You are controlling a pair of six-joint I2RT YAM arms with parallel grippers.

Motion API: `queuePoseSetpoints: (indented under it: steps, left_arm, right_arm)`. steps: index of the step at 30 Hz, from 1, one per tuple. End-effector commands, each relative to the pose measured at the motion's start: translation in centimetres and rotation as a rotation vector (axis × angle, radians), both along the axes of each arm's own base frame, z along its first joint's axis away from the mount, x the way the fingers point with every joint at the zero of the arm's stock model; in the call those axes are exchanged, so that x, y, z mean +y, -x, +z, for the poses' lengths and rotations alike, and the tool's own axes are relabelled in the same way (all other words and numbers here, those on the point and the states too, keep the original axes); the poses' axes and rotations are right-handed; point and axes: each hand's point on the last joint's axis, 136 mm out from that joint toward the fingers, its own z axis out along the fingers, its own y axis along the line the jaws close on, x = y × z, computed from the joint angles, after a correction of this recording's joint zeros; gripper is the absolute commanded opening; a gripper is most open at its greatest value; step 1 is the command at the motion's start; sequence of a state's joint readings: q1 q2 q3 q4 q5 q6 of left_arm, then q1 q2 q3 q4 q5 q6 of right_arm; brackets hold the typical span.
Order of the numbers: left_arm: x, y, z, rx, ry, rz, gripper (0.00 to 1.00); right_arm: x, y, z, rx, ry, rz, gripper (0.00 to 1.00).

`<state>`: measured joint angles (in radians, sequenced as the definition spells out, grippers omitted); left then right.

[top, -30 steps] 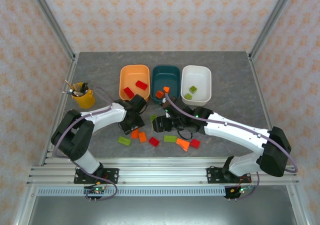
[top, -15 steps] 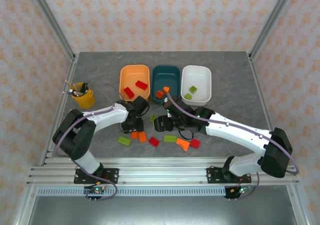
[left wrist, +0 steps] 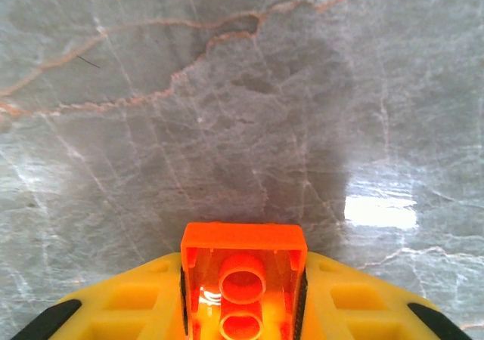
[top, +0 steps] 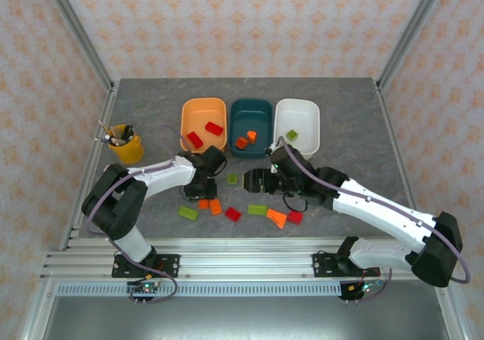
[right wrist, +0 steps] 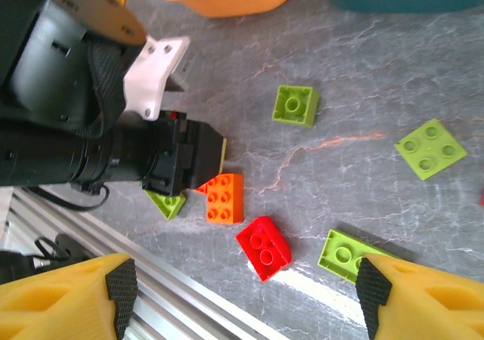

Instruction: Sort the legos into containers by color

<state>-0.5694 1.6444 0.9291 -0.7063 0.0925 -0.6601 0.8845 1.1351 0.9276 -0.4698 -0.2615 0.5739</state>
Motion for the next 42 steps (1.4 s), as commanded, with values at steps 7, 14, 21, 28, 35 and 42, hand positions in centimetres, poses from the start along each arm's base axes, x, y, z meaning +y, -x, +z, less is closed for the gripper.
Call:
queuePoseSetpoints:
  steps: [7,14,21,28,35,42]
  left_arm:
    - [0.7,-5.7,9.0,-0.19,-0.033,0.025,0.27]
    - [-4.7,-12.8,14.1,-0.286,0.092,-0.014,0.27]
    - [-12.0,-19.6,13.7,-0.312,0.203,-0.099,0.27]
    - [-16.9,-22.9,10.5,-0.303,0.234,-0.183,0.27]
    - [-18.2,-23.0,6.4,-0.241,0.244,-0.183,0.28]
    - [-17.4,-22.8,7.3,-0.252,0.21,-0.173,0.52]
  right_arm:
    - [-3.6,-4.1,4.1,-0.09,-0.061,-0.227,0.78]
    - [-7.5,-9.4,6.6,-0.107,-0.139,-0.47,0.78]
    - [-8.9,-14.2,6.5,0.003,-0.31,-0.595,0.78]
    - [-9.8,-16.0,6.4,0.06,-0.346,-0.642,0.78]
    - [-10.6,-15.3,6.1,0.068,-0.322,-0.651,0.78]
    - [-10.5,-14.8,5.5,0.08,-0.296,-0.629,0.8]
